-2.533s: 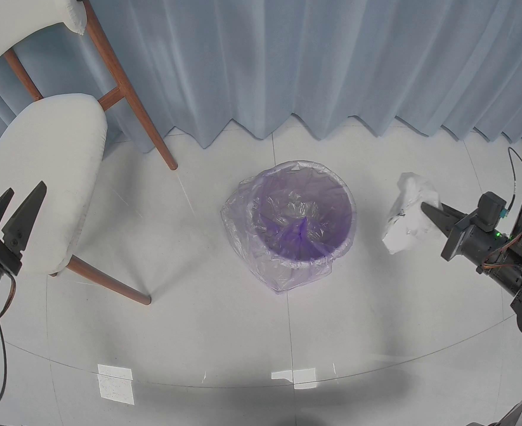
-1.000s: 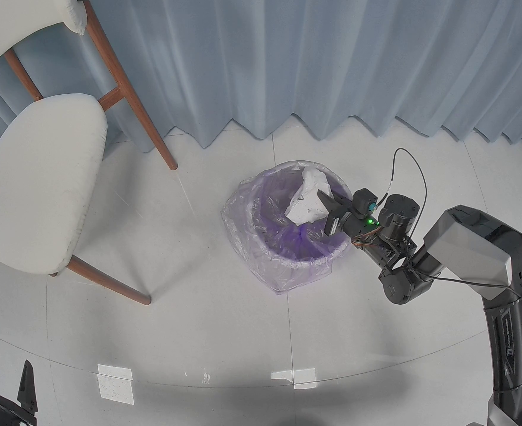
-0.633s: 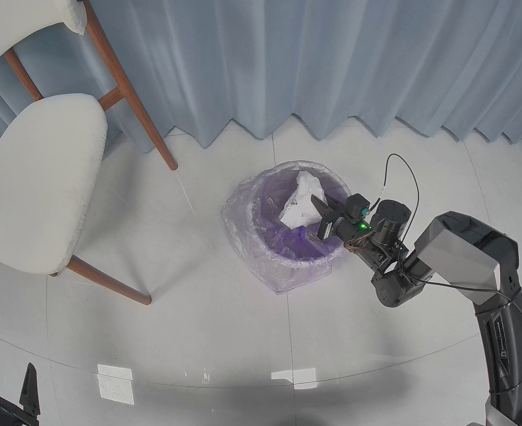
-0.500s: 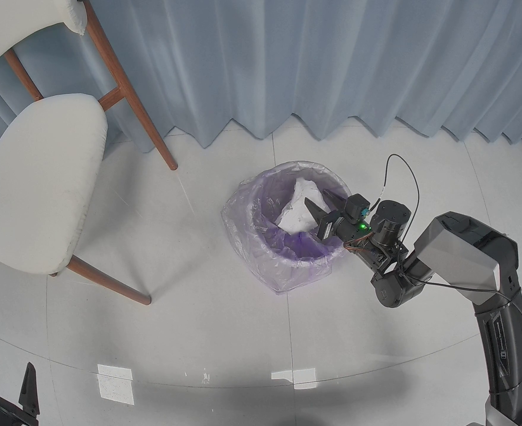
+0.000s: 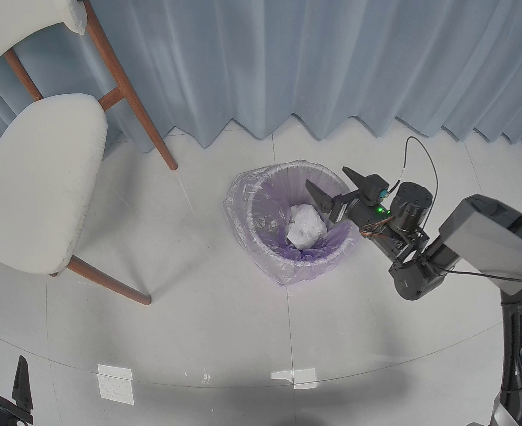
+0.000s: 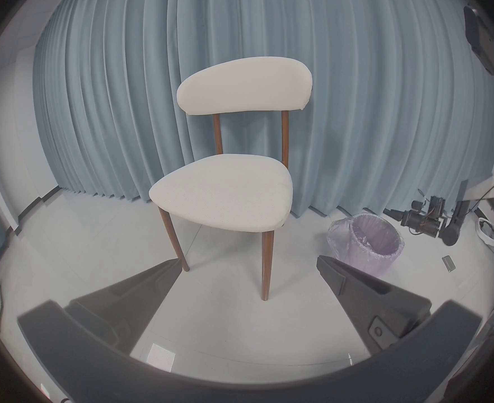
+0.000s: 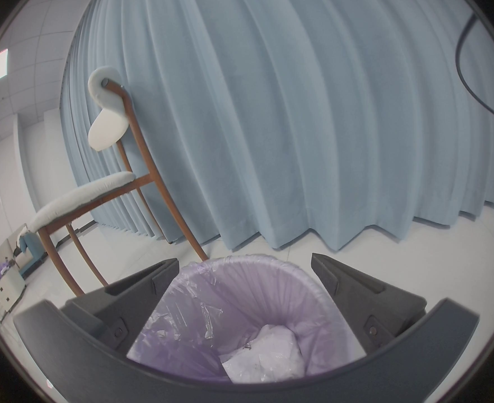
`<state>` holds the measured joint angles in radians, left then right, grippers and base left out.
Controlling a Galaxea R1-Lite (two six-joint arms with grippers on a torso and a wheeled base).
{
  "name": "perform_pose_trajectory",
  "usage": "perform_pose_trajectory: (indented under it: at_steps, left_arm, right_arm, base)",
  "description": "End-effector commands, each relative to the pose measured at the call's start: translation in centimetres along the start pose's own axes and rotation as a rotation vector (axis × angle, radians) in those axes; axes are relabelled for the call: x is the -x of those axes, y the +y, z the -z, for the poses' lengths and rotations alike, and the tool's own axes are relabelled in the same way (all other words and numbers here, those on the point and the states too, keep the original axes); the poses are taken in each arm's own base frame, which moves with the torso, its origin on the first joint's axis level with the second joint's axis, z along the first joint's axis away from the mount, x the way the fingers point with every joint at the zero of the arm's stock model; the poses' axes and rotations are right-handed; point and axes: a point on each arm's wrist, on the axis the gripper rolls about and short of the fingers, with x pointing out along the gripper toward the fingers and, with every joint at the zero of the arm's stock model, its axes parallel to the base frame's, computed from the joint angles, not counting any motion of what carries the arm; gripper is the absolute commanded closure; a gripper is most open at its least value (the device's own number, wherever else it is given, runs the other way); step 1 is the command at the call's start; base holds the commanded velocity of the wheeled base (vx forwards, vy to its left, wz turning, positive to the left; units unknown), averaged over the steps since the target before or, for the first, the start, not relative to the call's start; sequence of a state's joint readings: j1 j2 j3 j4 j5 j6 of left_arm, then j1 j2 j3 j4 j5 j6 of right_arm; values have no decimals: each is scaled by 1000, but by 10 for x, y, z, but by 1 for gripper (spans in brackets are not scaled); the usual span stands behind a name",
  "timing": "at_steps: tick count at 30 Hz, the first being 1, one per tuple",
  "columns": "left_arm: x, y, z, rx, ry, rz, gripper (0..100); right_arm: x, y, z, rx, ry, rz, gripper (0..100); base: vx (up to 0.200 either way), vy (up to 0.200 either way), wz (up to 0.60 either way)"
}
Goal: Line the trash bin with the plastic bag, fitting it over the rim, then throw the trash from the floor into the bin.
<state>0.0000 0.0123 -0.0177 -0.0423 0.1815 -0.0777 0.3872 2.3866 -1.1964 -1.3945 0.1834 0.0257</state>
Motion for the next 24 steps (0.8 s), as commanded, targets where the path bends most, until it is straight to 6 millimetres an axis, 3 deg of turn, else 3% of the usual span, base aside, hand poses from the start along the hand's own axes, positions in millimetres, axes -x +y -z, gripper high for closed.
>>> perform_pose_trajectory:
  at_steps: [1, 3, 4, 7, 8, 9, 10, 12, 15, 18, 22, 23, 24]
  left_arm:
    - [-1, 0, 4, -4, 6, 3, 0]
    - [-1, 0, 4, -10, 7, 8, 0]
    - [-1, 0, 4, -11, 5, 9, 0]
    - [-1, 0, 5, -21, 13, 18, 0]
    - [0, -1, 5, -47, 19, 44, 0]
    - [-1, -1, 5, -53, 23, 52, 0]
    - [0, -2, 5, -79, 25, 96, 0]
    - [0, -3, 6, -99, 31, 129, 0]
    - [0, -3, 6, -119, 37, 150, 0]
    - [0, -3, 5, -117, 36, 167, 0]
    - [0, -5, 7, -105, 40, 230, 0]
    - [0, -5, 7, -104, 42, 230, 0]
    - [0, -5, 7, -104, 42, 230, 0]
  right_arm:
    - [82, 4, -91, -43, -22, 95, 0]
    - [116, 7, -105, -61, 0, 128, 0]
    - [148, 11, -120, -67, -4, 145, 0]
    - [205, 23, -144, -54, -35, 154, 0]
    - [234, 28, -153, -39, -57, 168, 0]
    - [240, 29, -154, -34, -61, 174, 0]
    - [277, 33, -155, 5, -73, 209, 0]
    - [319, 38, -152, 45, -91, 274, 0]
    - [360, 50, -163, 81, -142, 340, 0]
    - [399, 66, -148, 98, -60, 414, 0]
    - [443, 88, -107, 170, 83, 474, 0]
    - [457, 94, -84, 188, 170, 480, 0]
    - [459, 94, -80, 167, 241, 507, 0]
  base:
    - [0, 0, 0]
    - [0, 0, 0]
    - [0, 0, 0]
    - [0, 0, 0]
    - [0, 0, 0]
    - [0, 0, 0]
    - [0, 0, 0]
    - [0, 0, 0]
    - [0, 0, 0]
    - [0, 0, 0]
    - [0, 0, 0]
    - [0, 0, 0]
    - [0, 0, 0]
